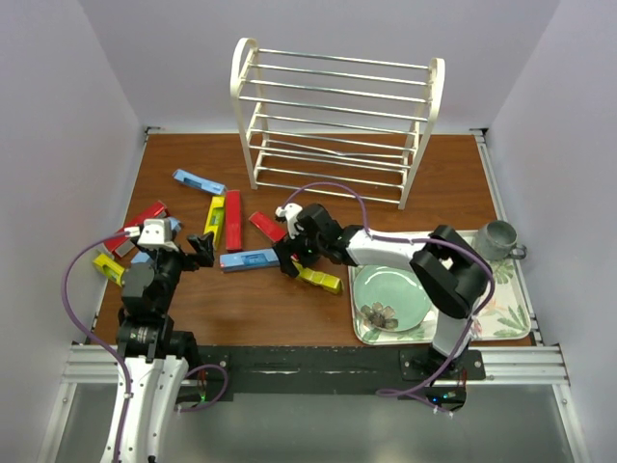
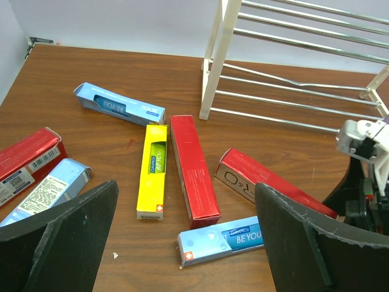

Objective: Place and organize the toothpastes onto the shelf

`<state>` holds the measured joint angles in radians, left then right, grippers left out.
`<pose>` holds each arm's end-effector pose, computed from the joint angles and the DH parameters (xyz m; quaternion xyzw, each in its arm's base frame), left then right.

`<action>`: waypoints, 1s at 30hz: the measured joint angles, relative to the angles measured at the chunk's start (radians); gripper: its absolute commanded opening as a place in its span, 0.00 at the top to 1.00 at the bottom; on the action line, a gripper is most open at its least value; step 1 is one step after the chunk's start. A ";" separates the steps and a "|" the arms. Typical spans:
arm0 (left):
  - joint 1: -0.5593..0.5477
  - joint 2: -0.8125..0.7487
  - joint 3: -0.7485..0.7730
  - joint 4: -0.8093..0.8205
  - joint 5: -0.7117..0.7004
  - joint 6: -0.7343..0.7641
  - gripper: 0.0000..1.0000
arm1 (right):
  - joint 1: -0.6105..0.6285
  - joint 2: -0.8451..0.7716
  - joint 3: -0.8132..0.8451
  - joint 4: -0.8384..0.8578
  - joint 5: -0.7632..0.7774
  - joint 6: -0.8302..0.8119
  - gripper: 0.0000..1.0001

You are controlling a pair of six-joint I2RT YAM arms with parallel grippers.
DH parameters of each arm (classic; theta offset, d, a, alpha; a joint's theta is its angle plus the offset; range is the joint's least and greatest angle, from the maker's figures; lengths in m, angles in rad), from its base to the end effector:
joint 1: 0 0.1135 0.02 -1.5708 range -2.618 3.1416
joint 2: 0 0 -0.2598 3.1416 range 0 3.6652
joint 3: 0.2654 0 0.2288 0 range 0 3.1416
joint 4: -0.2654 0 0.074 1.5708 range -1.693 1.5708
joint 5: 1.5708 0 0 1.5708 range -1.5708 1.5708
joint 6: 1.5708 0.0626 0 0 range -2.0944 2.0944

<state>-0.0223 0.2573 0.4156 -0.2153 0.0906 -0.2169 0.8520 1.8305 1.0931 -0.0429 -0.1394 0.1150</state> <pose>0.1133 -0.0082 0.2659 -0.0396 0.7258 -0.1145 0.6771 0.2484 0.2971 0.1649 -0.3566 0.8492 0.2355 0.3102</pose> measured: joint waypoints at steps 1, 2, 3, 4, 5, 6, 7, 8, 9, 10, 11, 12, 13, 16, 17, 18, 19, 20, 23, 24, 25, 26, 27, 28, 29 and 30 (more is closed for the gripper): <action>0.000 0.000 0.000 0.000 0.000 0.000 0.00 | 0.002 -0.011 -0.011 0.003 0.018 0.006 0.14; 0.000 0.001 0.000 0.000 0.000 0.000 0.00 | 0.002 -0.021 -0.019 0.008 0.037 0.011 0.15; 0.000 0.002 0.000 0.000 0.000 0.000 0.00 | 0.000 -0.029 -0.023 0.014 0.055 0.016 0.16; 0.000 0.002 0.000 0.000 0.000 0.000 0.00 | -0.002 -0.034 -0.027 0.023 0.075 0.018 0.18; 0.000 0.002 0.000 0.000 0.000 0.000 0.00 | -0.002 -0.039 -0.031 0.036 0.096 0.021 0.18; 0.000 0.002 0.000 0.000 0.000 0.000 0.00 | -0.002 -0.040 -0.034 0.048 0.109 0.023 0.19; 0.000 0.002 0.000 0.000 0.000 0.000 0.00 | -0.002 -0.040 -0.034 0.058 0.124 0.024 0.19; 0.000 0.003 0.000 0.000 0.000 0.000 0.00 | -0.003 -0.040 -0.034 0.064 0.133 0.024 0.19; 0.000 0.003 0.000 0.000 0.000 0.000 0.00 | -0.003 -0.040 -0.034 0.071 0.142 0.025 0.19; 0.000 0.003 0.000 0.000 0.000 0.000 0.00 | -0.003 -0.040 -0.034 0.078 0.146 0.026 0.19; 0.000 0.004 0.000 0.000 0.001 0.000 0.00 | -0.003 -0.040 -0.034 0.085 0.148 0.027 0.19; 0.000 0.005 0.000 0.000 0.001 0.000 0.00 | -0.003 -0.040 -0.034 0.091 0.150 0.027 0.20; -0.001 0.005 0.000 0.000 0.001 0.000 0.00 | -0.003 -0.040 -0.034 0.097 0.152 0.027 0.20; -0.002 0.006 0.000 0.000 0.002 0.000 0.00 | -0.003 -0.039 -0.033 0.106 0.169 0.026 0.20; -0.003 0.007 0.000 0.000 0.002 0.000 0.00 | -0.003 -0.038 -0.032 0.108 0.177 0.025 0.20; -0.005 0.008 0.000 0.000 0.002 0.000 0.00 | -0.003 -0.036 -0.031 0.107 0.181 0.020 0.22; -0.006 0.008 0.000 0.000 0.003 0.000 0.00 | -0.003 -0.033 -0.030 0.106 0.185 0.014 0.22; -0.007 0.009 0.000 0.000 0.003 0.000 0.00 | -0.003 -0.031 -0.028 0.105 0.191 0.007 0.23; -0.007 0.010 0.000 0.000 0.003 0.000 0.00 | -0.003 -0.019 -0.023 0.103 0.201 -0.018 0.26; -0.008 0.011 0.000 0.000 0.003 0.000 0.00 | -0.004 -0.017 -0.022 0.101 0.201 -0.027 0.29; -0.009 0.011 0.000 0.000 0.003 0.000 0.00 | -0.004 -0.015 -0.022 0.099 0.201 -0.033 0.30; -0.011 0.011 0.000 0.000 0.003 0.000 0.00 | -0.005 -0.013 -0.022 0.099 0.201 -0.041 0.32; -0.013 0.011 0.000 0.000 0.003 0.000 0.00 | -0.007 -0.012 -0.022 0.099 0.200 -0.048 0.34; -0.014 0.011 0.000 0.000 0.003 0.000 0.00 | -0.008 -0.012 -0.022 0.099 0.200 -0.052 0.34; -0.014 0.011 0.000 0.000 0.003 0.000 0.00 | -0.010 -0.012 -0.022 0.098 0.200 -0.055 0.36; -0.014 0.011 0.000 0.000 0.003 0.000 0.00 | -0.011 -0.012 -0.022 0.098 0.198 -0.058 0.36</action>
<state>-0.0364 0.2684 0.4156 -0.2150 0.0940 -0.2169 0.8410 1.8187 1.0714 0.0547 0.0589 0.0570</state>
